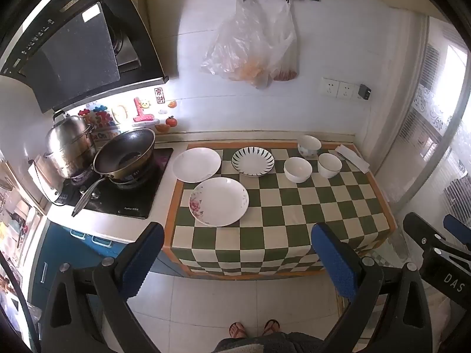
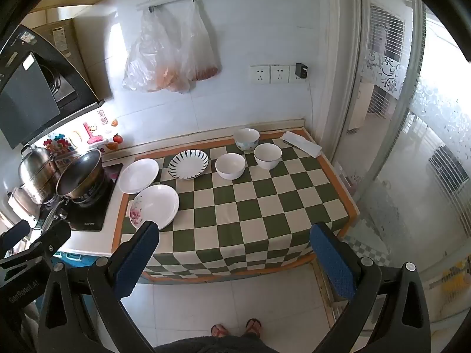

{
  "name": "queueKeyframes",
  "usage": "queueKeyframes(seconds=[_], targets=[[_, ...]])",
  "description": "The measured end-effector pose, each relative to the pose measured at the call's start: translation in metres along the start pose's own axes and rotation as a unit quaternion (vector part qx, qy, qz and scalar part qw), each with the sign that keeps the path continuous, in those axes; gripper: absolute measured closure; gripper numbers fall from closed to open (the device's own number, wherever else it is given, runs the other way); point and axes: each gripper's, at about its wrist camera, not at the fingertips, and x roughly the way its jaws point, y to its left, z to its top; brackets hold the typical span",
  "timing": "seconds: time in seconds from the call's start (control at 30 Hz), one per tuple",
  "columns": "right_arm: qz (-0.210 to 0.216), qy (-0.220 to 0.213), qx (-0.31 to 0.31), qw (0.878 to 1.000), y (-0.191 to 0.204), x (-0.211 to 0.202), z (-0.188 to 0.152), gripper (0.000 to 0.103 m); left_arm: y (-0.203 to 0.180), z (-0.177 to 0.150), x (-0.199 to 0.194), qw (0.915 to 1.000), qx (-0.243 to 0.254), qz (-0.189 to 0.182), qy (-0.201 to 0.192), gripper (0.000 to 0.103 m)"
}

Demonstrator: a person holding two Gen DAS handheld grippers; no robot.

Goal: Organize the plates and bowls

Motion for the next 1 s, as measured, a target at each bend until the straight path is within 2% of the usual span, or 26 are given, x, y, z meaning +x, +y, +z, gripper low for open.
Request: queueKeyframes(seconds=[1.0], targets=[[0.001, 0.004, 0.0, 1.0, 0.0031, 0.0029, -0.002, 0.0, 0.0001, -0.0001, 0.0, 1.0, 0.002, 0.002, 0.003, 0.001]])
